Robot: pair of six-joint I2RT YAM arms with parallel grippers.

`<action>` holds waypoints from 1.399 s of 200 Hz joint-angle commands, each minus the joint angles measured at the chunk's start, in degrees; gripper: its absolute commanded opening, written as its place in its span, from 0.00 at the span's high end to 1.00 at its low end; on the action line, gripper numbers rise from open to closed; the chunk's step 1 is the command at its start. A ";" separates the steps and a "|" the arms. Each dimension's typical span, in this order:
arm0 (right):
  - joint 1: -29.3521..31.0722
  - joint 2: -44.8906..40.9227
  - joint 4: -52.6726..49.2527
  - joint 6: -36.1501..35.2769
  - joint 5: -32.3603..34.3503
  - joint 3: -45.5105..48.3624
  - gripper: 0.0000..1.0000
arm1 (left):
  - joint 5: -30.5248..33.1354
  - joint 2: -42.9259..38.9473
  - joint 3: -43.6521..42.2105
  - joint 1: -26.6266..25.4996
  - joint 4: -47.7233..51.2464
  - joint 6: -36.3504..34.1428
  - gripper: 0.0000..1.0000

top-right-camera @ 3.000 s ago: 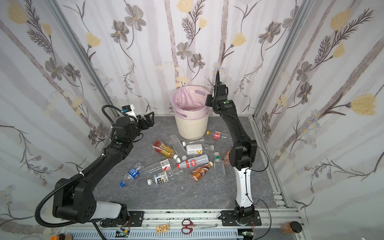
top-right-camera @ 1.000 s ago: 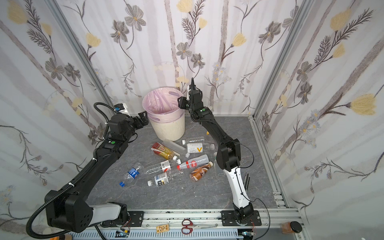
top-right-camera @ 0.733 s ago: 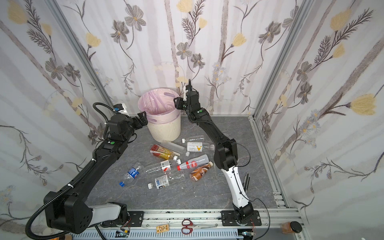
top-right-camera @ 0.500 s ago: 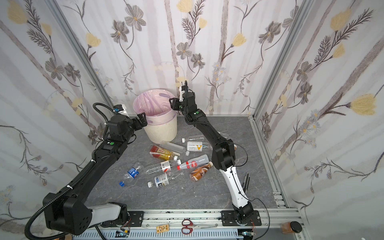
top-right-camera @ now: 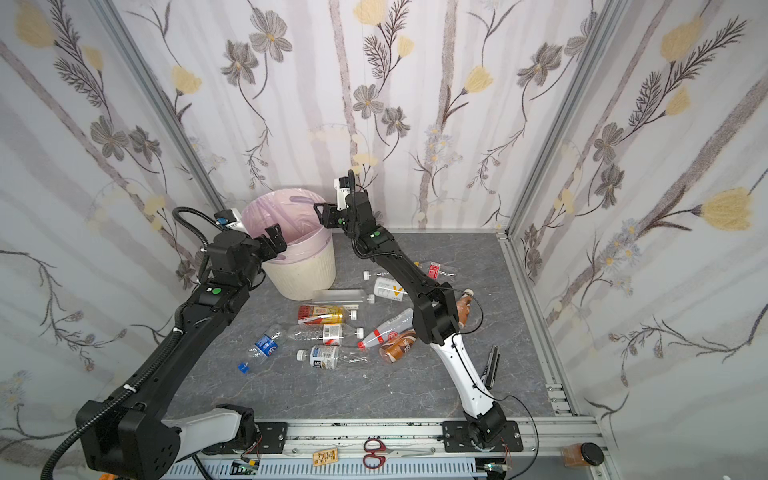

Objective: Throw the plastic bottles in the bin

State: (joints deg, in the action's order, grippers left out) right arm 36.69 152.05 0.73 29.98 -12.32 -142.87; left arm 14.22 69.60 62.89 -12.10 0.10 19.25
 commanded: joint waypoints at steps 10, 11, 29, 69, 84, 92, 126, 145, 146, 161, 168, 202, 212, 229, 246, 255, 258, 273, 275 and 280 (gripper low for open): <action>1.87 1.82 2.30 1.64 -0.98 -0.36 0.90 | 3.24 -1.25 0.41 0.45 1.54 0.44 0.00; 1.88 1.83 2.32 1.61 -0.97 -0.42 0.90 | 3.30 -1.28 0.35 0.43 1.56 0.44 0.00; 2.92 2.39 2.52 1.66 -0.94 -0.39 0.87 | 5.04 -2.51 -0.04 0.91 2.05 0.70 0.00; 4.01 2.69 3.13 1.27 -0.71 -0.49 0.83 | 4.53 -5.08 0.47 3.25 3.28 2.23 0.00; 3.92 2.14 3.22 1.15 -0.53 -0.53 0.80 | 3.59 -5.26 0.99 3.96 4.15 2.96 0.00; 3.92 1.63 3.31 1.06 -0.53 -0.56 0.79 | 3.19 -5.27 1.26 4.23 4.53 3.29 0.00; 3.92 -0.56 3.27 -0.48 -0.02 -0.59 0.70 | 2.27 -5.58 1.60 4.45 4.82 3.79 0.00; 3.83 -1.78 3.44 -0.97 0.47 -0.57 0.61 | 2.08 -5.79 1.45 4.45 4.93 3.77 0.00; 3.83 -1.90 3.51 -1.01 0.46 -0.61 0.60 | 2.06 -5.79 1.45 4.45 4.97 3.78 0.00; 3.76 -2.53 3.92 -1.24 0.50 -0.66 0.60 | 1.87 -5.79 1.40 4.45 4.95 3.69 0.00; 3.74 -2.70 4.10 -1.33 0.68 -0.77 0.60 | 1.74 -5.79 1.49 4.45 5.07 3.69 0.00; 3.31 -2.99 3.70 -1.41 1.86 -3.24 0.42 | 1.35 -5.71 1.66 4.45 5.18 3.35 0.00; 3.13 -3.09 3.60 -1.41 1.86 -4.09 0.29 | 1.25 -5.79 1.78 4.45 5.30 3.21 0.00; 2.87 -4.36 4.17 -1.87 2.43 -4.14 0.22 | 1.25 -5.97 2.09 4.45 5.33 2.67 0.00; 2.65 -5.80 4.36 -2.36 3.23 -4.12 0.09 | 1.16 -6.21 2.41 4.45 5.27 1.89 0.00; 2.45 -6.59 4.16 -2.70 3.63 -4.22 0.01 | 0.99 -6.47 2.61 4.41 5.31 1.60 0.00; 2.36 -6.94 3.99 -2.96 3.85 -4.19 0.00 | 0.87 -6.54 2.65 4.33 5.32 1.59 0.00; 1.76 -8.68 2.15 -3.73 4.50 -4.09 0.00 | 0.21 -7.23 2.95 4.36 5.35 1.41 0.00; 1.69 -8.91 1.81 -3.82 4.52 -4.09 0.00 | 0.16 -7.32 2.98 4.32 5.40 1.37 0.00; 1.36 -9.61 0.64 -4.13 4.58 -4.09 0.00 | 0.02 -7.63 3.02 4.28 5.41 1.28 0.00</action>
State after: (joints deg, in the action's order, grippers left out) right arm 38.87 144.99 3.01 27.35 -9.54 -146.69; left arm 14.90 63.02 65.04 -7.77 5.61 21.19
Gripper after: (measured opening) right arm 0.999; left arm 0.997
